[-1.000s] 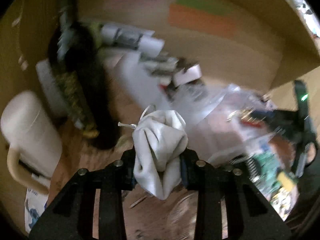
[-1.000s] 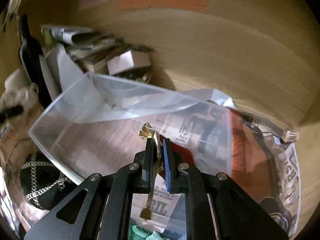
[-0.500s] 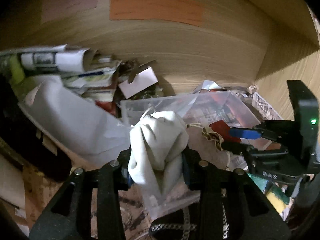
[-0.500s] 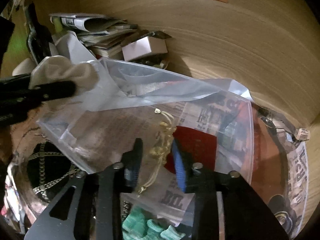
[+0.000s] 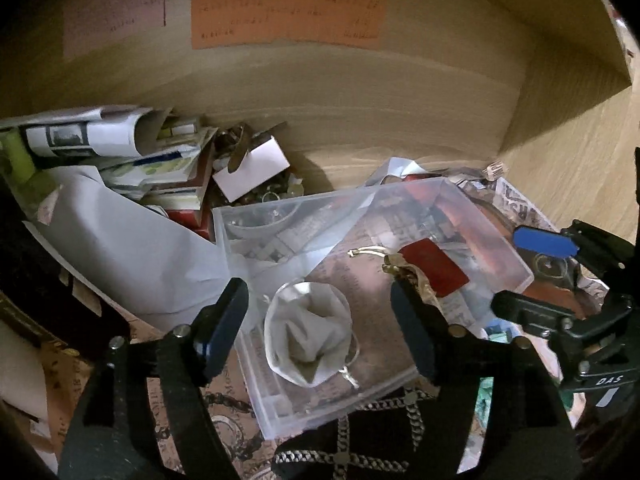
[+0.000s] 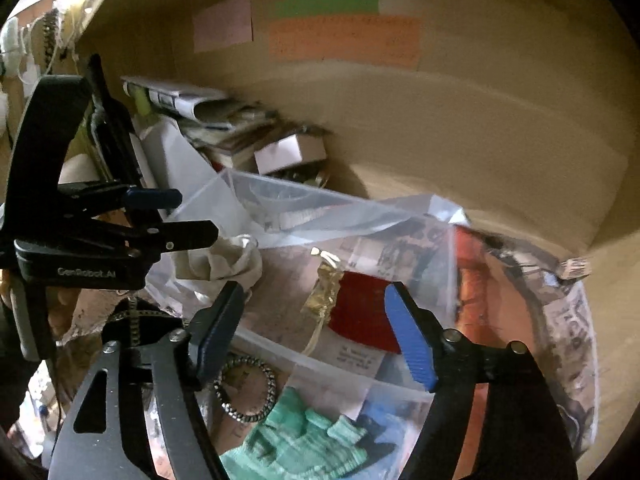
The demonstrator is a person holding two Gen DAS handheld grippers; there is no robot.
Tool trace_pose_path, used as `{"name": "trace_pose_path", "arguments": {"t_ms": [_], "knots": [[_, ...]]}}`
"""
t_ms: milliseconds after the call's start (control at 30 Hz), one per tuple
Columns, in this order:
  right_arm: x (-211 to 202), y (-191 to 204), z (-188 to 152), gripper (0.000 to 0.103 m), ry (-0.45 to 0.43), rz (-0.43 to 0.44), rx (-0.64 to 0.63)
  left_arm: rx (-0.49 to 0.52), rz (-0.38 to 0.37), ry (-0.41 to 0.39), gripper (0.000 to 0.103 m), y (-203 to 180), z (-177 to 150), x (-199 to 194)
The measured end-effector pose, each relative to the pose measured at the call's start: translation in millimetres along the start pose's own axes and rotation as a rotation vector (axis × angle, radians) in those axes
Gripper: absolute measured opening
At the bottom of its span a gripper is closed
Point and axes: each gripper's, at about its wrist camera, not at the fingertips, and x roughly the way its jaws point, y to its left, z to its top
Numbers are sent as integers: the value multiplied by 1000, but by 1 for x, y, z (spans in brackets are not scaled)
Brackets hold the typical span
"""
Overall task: Organize soft objects
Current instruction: 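Open both tools to drop the pouches into the clear box, then grasp the black chain-trimmed cap with the left tool while the right tool grasps the green sponge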
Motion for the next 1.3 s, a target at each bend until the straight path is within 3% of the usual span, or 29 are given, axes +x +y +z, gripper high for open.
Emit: {"name": "trace_pose_path", "arguments": {"t_ms": [133, 267, 433, 667, 1067, 1167, 1300], "knots": [[-23, 1, -3, 80, -57, -27, 2, 5, 6, -43, 86, -7, -6, -22], [-45, 3, -14, 81, -93, -53, 7, 17, 26, -73, 94, -12, -18, -42], [-62, 5, -39, 82, -98, -96, 17, 25, 23, -87, 96, -18, -41, -63], [-67, 9, -81, 82, -37, -116, 68, 37, 14, -65, 97, -29, -73, -71], [-66, -7, -127, 82, 25, -98, 220, 31, 3, 31, 97, -38, -113, -42], [-66, -9, -133, 76, 33, -80, 242, 10, 2, 27, 93, -37, -113, -36], [-62, -10, -139, 59, 59, -44, 257, -14, 4, 21, 81, -33, -112, -31]]}}
